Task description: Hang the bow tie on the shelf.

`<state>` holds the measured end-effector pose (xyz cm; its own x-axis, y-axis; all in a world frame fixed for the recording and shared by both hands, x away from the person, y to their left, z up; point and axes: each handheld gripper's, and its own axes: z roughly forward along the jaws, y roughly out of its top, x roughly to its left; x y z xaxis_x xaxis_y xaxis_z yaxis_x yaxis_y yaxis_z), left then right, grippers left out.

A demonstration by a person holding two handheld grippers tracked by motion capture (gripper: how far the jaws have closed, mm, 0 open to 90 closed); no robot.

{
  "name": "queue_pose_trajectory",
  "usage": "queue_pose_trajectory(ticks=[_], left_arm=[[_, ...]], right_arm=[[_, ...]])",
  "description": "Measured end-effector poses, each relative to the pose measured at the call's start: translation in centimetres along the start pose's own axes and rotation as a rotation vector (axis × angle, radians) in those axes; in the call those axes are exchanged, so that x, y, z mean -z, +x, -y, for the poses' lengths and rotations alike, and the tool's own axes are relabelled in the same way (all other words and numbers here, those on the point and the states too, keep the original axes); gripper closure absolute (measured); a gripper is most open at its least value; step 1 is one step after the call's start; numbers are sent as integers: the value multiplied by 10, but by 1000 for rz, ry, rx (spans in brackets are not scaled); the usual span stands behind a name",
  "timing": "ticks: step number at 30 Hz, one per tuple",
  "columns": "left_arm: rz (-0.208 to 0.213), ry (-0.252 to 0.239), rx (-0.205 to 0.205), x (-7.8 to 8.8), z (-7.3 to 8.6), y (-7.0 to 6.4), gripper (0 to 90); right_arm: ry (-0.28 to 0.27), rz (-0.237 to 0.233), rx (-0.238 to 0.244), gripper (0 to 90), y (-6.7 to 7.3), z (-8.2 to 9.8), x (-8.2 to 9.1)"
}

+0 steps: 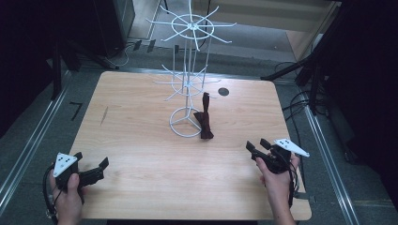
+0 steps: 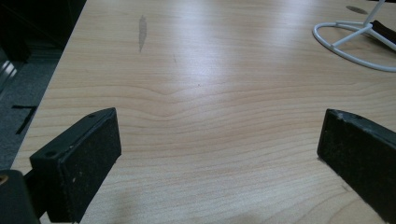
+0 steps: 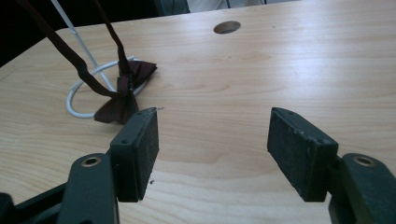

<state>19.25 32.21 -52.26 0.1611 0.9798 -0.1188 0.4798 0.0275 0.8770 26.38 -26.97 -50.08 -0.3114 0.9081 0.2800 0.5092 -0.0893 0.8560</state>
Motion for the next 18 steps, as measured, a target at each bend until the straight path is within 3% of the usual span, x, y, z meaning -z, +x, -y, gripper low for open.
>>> queue_pose_trajectory(ticks=[18], left_arm=[[-5, 2, -5, 0, 0, -1, 2]], right_arm=[[2, 64, -46, 341, -40, 24, 37]])
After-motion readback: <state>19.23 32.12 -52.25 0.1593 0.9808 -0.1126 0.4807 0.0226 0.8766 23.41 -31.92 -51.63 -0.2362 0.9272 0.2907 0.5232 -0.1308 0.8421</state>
